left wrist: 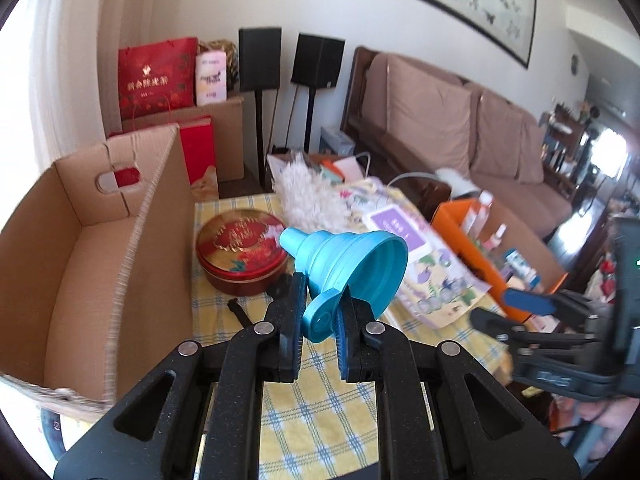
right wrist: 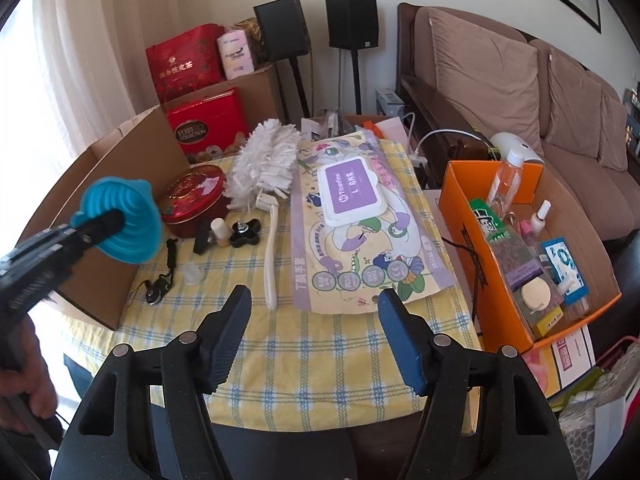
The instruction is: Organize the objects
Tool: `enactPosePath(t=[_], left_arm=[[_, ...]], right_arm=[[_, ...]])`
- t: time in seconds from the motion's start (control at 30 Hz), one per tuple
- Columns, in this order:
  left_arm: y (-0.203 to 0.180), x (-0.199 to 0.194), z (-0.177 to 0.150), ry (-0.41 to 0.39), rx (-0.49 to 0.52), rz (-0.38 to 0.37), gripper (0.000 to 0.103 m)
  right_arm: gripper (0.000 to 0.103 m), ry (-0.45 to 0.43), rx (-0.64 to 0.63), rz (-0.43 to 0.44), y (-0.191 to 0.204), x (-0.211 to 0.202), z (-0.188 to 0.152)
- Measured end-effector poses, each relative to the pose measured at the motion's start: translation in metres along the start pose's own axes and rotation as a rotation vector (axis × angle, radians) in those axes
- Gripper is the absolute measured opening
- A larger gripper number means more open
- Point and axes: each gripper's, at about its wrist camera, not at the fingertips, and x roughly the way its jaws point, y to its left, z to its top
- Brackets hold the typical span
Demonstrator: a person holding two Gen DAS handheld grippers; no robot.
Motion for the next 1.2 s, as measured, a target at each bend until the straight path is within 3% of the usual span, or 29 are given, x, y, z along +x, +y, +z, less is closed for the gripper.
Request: enactPosePath(t=[0.13, 0.5, 1.2], left_arm=[[0.008, -0.031, 0.011, -0.037, -0.007, -0.028, 0.012], [0.050, -0.089, 0.020, -0.108, -0.052, 0.020, 0.012], [0.126, -0.113, -0.006, -0.125, -0.193, 0.082, 0.012]], right_arm=[[0.057, 0.015, -0.025, 0.027, 0.007, 0.007, 0.007], [0.057, 0.044, -0.090, 0.134, 0.043, 0.028, 0.019], [0.056, 0.122, -0.219, 0.240, 0.122, 0.085, 0.026]])
